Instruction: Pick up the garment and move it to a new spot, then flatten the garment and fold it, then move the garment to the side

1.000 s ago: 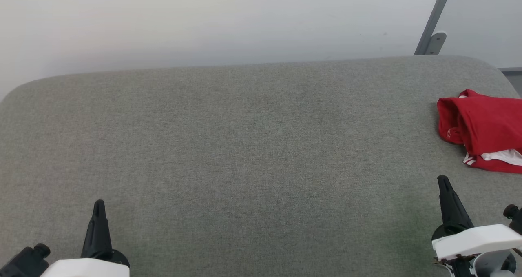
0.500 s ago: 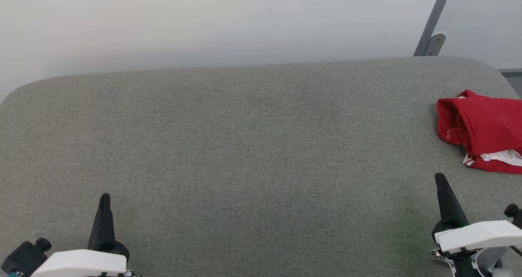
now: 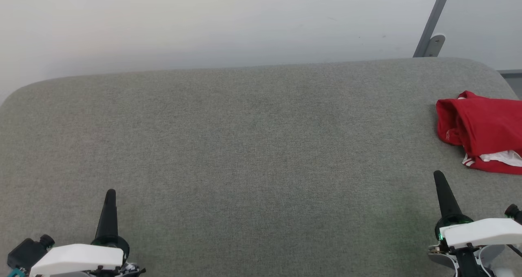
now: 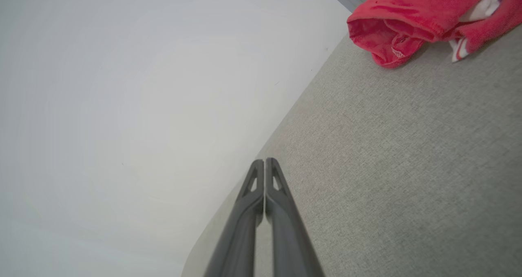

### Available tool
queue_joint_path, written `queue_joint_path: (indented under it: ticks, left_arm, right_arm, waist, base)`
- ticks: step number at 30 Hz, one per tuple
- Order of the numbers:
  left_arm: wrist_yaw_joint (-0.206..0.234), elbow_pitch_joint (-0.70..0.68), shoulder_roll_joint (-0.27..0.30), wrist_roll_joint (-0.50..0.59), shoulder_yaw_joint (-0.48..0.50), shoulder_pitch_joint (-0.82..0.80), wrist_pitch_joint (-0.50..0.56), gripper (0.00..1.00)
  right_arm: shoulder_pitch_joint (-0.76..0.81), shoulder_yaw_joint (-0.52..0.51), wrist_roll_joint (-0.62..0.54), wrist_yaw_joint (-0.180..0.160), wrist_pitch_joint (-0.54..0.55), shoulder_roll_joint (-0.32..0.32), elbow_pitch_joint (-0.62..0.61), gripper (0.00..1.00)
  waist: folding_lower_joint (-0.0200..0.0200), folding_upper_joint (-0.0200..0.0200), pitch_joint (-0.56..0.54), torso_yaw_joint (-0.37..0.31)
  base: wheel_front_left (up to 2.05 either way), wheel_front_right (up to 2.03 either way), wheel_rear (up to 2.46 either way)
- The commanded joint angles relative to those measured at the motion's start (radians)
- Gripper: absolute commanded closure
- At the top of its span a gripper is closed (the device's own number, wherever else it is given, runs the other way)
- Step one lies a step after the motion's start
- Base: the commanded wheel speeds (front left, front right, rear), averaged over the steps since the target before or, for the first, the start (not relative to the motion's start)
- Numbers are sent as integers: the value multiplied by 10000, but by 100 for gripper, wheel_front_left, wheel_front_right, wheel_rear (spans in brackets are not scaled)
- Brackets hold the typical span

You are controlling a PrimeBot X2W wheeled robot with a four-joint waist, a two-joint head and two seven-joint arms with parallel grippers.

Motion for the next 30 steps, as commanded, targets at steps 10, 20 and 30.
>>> queue_joint_path:
  ticks: [10, 20, 30]
  left_arm:
    - [-32, 107, 17, -1278, -56, -447, 324, 100]
    - [-36, 235, 9, -2117, -100, -590, 535, 100]
    - [-40, 371, 3, -2914, -140, -725, 781, 100]
  right_arm:
    - [-264, -144, 1079, -1, 331, 150, -22, 100]
    - [-341, -229, 1797, -1, 549, 273, -4, 100]
    - [-383, -301, 2521, -2, 787, 386, 15, 100]
  waist:
    - [0, 0, -32, -3]
    - [0, 0, -57, -5]
    - [0, 0, -86, -7]
  base:
    - [0, 0, 0]
    - [0, 0, 0]
    - [0, 0, 0]
